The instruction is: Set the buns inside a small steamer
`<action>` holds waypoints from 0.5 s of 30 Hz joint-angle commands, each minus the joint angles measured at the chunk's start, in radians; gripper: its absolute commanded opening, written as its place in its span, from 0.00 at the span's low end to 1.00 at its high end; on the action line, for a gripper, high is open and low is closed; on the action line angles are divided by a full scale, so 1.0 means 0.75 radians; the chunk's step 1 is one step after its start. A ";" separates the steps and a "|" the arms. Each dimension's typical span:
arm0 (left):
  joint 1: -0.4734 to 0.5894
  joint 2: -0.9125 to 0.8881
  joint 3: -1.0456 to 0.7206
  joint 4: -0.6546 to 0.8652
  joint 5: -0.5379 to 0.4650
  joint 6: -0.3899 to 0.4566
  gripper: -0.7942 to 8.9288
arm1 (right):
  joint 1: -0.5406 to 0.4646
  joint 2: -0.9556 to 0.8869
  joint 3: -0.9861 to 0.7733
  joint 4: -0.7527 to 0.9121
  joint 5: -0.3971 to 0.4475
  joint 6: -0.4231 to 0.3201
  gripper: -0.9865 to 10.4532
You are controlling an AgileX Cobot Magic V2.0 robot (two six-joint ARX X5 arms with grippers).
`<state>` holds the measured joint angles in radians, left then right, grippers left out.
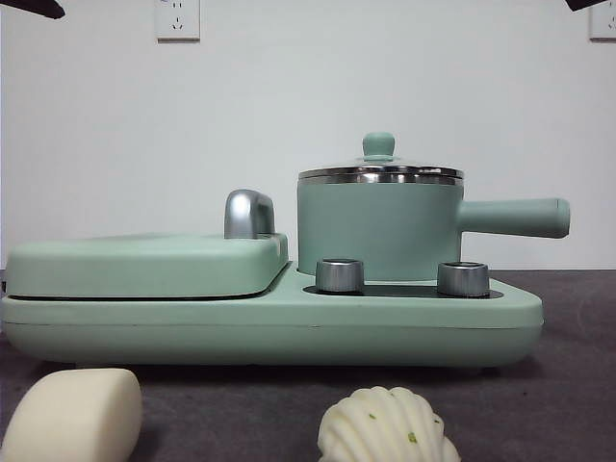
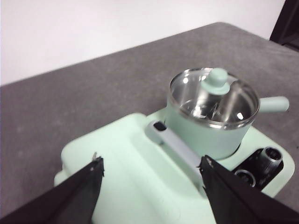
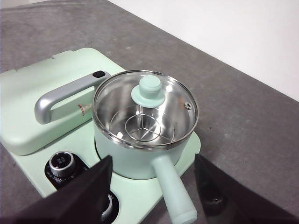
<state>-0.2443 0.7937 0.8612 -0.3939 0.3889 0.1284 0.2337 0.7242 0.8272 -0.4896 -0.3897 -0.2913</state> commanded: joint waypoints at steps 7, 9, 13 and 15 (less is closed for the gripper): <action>-0.186 0.140 0.026 0.306 0.005 0.012 0.43 | 0.006 0.005 0.025 0.008 0.000 0.074 0.34; -0.241 0.211 0.026 0.362 0.004 0.012 0.43 | 0.006 0.006 0.025 0.008 0.000 0.074 0.34; -0.337 0.381 0.027 0.534 0.001 0.012 0.43 | 0.006 0.007 0.025 0.008 0.001 0.074 0.34; -0.376 0.467 0.027 0.642 0.001 0.011 0.43 | 0.006 0.007 0.025 0.008 0.000 0.074 0.34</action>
<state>-0.5137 1.1172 0.8635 0.0456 0.3889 0.1307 0.2340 0.7242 0.8272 -0.4900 -0.3897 -0.2531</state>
